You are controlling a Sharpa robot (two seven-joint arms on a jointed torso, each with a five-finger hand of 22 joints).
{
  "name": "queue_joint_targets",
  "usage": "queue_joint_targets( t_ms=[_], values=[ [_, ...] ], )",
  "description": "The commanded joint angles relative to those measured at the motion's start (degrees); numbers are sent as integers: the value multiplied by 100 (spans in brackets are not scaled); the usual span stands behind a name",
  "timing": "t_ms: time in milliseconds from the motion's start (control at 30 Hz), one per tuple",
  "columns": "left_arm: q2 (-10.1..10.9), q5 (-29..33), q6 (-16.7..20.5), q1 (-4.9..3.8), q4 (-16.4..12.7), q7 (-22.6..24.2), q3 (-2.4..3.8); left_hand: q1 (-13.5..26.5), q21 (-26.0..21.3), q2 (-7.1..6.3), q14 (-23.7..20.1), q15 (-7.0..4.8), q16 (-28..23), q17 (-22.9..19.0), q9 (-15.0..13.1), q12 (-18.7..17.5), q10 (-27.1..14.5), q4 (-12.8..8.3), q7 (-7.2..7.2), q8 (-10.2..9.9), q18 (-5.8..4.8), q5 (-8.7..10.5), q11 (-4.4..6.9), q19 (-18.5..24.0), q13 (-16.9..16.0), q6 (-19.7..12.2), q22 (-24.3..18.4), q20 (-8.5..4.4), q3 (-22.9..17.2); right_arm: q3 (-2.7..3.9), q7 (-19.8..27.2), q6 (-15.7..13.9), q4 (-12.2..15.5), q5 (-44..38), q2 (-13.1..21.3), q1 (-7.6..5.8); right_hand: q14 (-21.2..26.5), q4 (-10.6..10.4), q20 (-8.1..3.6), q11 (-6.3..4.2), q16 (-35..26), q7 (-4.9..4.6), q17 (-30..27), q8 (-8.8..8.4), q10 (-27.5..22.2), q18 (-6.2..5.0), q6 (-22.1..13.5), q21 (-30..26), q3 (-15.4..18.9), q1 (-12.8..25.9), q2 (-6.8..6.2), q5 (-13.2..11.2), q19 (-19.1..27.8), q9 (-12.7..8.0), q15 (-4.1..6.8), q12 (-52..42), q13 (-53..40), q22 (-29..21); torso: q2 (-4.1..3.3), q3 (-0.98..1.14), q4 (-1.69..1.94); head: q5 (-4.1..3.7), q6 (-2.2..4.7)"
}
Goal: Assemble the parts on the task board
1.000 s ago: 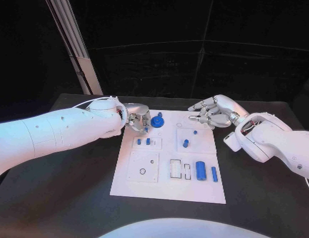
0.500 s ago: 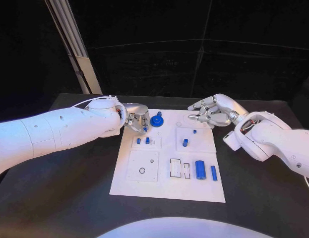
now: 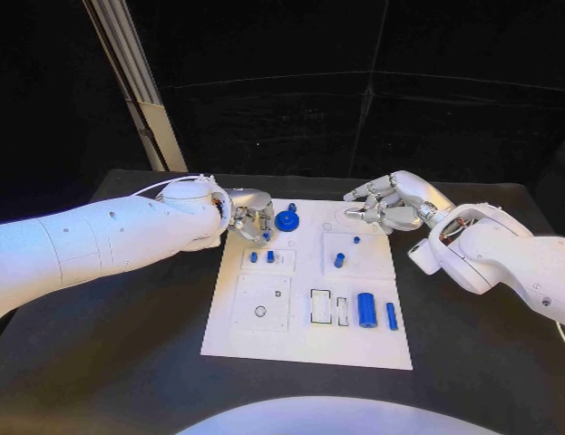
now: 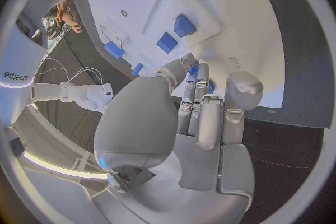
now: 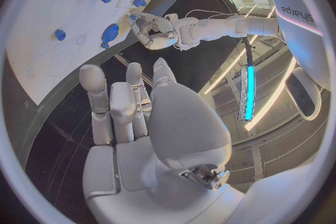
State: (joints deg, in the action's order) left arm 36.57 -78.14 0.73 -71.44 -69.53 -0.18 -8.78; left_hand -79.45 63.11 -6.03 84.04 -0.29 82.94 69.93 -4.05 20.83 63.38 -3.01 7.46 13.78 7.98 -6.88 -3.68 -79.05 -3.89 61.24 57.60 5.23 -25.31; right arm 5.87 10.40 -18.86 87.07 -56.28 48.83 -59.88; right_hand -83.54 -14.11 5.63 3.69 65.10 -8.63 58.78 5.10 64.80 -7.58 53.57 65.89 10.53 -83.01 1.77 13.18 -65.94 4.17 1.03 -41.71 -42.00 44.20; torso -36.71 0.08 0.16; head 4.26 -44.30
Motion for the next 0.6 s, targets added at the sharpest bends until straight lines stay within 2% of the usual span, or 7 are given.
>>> queue_joint_targets(
  t_ms=[33, 600],
  values=[
    [-6, 71, 91, -6, -7, 25, 2, 80, 6, -4, 173, -52, -33, -9, -1, -54, 22, -3, 16, -45, -101, 20, -8, -15, 0, 9, -6, -13, -39, 3, 27, -11, 6, -8, -6, -9, -16, 15, -6, 1, -29, -22, 6, -3, -19, -92, -22, -26, 35, -2, 50, 20, 47, -2, -31, -34, 6, -3, -3, 2, -2, -6, -6],
    [-38, 79, -134, -6, 39, -117, 2, 169, -23, -49, 159, -15, -48, -50, 20, -164, -80, -20, 57, -143, -103, 41, -59, 14, 9, -102, -17, 7, -44, 3, 26, -8, -14, -8, -12, -9, -16, 12, -6, 1, -33, -22, 3, -2, -19, -93, -21, -31, 38, -2, 53, 18, 51, -2, -31, -37, 7, -11, 1, 2, -3, -14, -34]
  ],
)
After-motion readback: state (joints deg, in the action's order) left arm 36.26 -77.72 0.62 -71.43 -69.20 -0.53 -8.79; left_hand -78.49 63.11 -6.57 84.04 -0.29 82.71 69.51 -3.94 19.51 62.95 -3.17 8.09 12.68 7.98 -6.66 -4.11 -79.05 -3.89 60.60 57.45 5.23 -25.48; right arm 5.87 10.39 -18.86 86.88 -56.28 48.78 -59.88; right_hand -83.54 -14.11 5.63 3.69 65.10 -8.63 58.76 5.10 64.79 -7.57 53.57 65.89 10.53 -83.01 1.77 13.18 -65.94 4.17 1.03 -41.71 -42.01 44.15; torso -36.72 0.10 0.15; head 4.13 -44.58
